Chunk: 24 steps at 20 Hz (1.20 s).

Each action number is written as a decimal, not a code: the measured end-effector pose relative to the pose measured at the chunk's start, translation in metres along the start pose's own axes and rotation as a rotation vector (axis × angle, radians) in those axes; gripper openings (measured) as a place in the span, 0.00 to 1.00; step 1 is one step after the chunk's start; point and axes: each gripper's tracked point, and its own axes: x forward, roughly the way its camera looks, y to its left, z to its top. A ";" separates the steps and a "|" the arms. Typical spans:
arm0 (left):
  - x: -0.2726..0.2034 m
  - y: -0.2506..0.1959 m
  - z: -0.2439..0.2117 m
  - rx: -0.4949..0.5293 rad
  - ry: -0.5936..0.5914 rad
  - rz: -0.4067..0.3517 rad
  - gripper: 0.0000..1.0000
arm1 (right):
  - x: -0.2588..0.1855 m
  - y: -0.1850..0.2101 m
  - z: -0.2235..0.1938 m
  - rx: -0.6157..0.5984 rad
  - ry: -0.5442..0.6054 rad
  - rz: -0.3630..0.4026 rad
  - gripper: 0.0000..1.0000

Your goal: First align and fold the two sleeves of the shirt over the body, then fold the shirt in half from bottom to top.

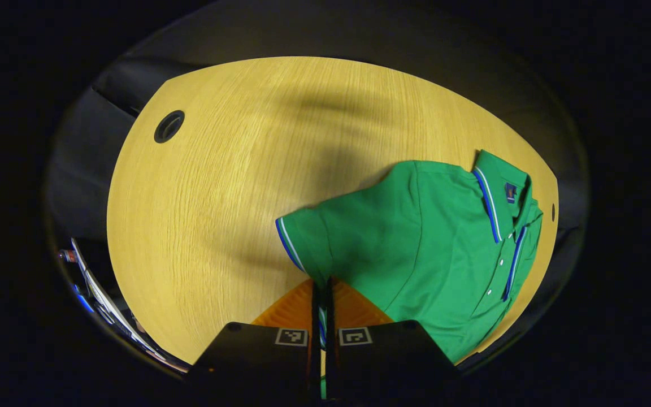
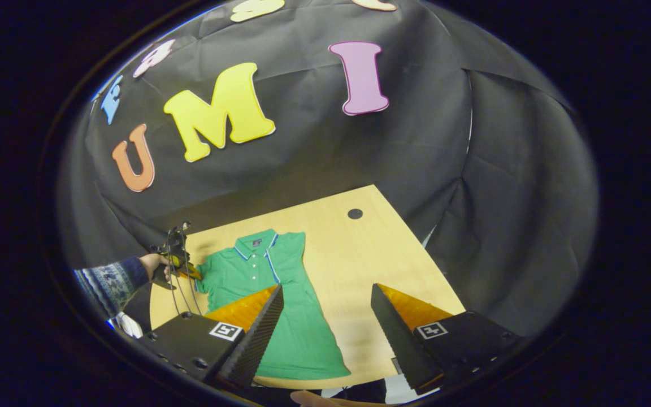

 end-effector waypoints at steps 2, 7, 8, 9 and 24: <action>-0.023 -0.005 0.016 0.030 -0.049 0.007 0.05 | 0.002 0.006 -0.002 -0.010 0.011 0.013 0.95; -0.051 -0.015 0.033 0.072 -0.119 -0.012 0.05 | 0.004 0.014 -0.007 -0.041 0.027 0.041 0.95; -0.055 -0.040 0.033 0.087 -0.130 -0.011 0.05 | 0.004 0.015 -0.008 -0.047 0.031 0.047 0.95; -0.058 -0.043 0.037 0.101 -0.138 -0.014 0.05 | 0.003 0.016 -0.009 -0.056 0.033 0.048 0.95; -0.081 -0.113 0.032 0.189 -0.221 -0.002 0.47 | -0.003 -0.006 -0.044 -0.092 0.054 0.036 0.95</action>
